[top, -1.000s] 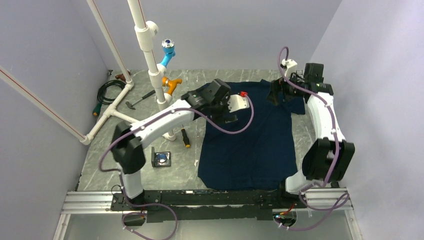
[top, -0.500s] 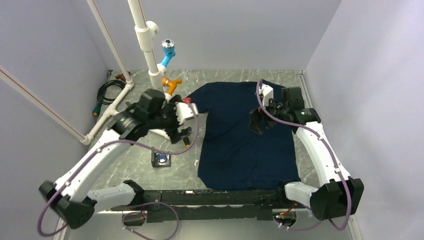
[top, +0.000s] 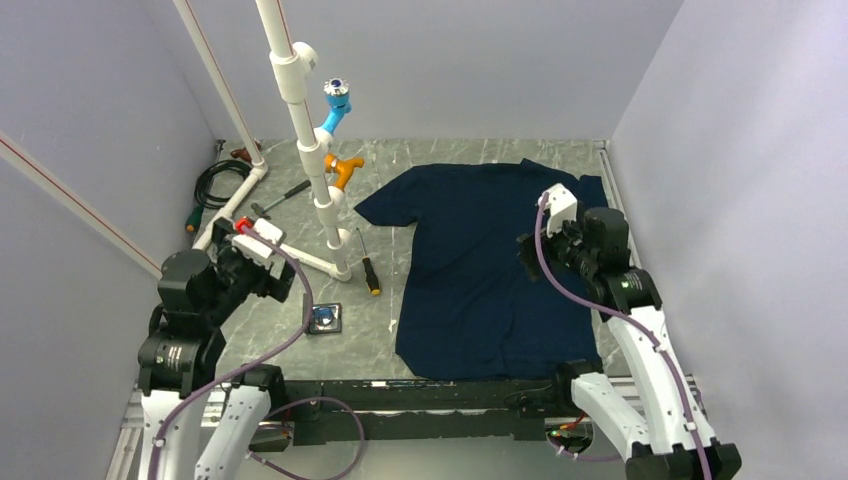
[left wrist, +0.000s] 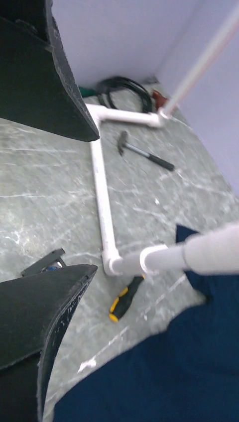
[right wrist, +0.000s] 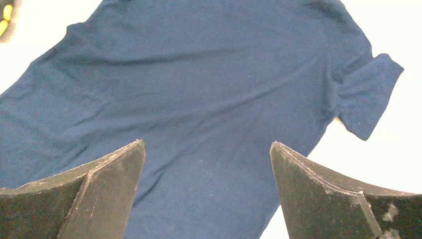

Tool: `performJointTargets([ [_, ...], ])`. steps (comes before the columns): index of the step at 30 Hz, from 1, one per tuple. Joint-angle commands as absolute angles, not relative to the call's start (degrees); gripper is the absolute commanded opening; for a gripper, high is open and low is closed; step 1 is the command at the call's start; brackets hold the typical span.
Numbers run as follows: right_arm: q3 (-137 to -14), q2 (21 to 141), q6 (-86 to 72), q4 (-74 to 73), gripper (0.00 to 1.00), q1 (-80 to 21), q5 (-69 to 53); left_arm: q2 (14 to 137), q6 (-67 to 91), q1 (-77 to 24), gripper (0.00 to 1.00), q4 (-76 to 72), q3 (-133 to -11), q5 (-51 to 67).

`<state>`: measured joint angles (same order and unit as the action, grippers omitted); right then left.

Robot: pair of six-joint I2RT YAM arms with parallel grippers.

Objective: Remove the brooch from the garment

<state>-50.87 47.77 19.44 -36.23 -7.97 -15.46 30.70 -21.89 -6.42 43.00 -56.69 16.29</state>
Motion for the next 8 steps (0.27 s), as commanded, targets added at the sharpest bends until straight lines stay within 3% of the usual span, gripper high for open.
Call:
performJointTargets([
  [1, -47.2, 44.7, 15.2, -29.1, 1.0, -7.0, -10.0, 28.2, -17.4, -1.7, 0.99, 39.2, -52.2, 7.8],
  [8, -46.9, 44.2, 14.2, -30.0, 1.0, -2.9, -14.5, 29.3, -15.1, 1.6, 1.0, 38.2, -51.8, 6.8],
])
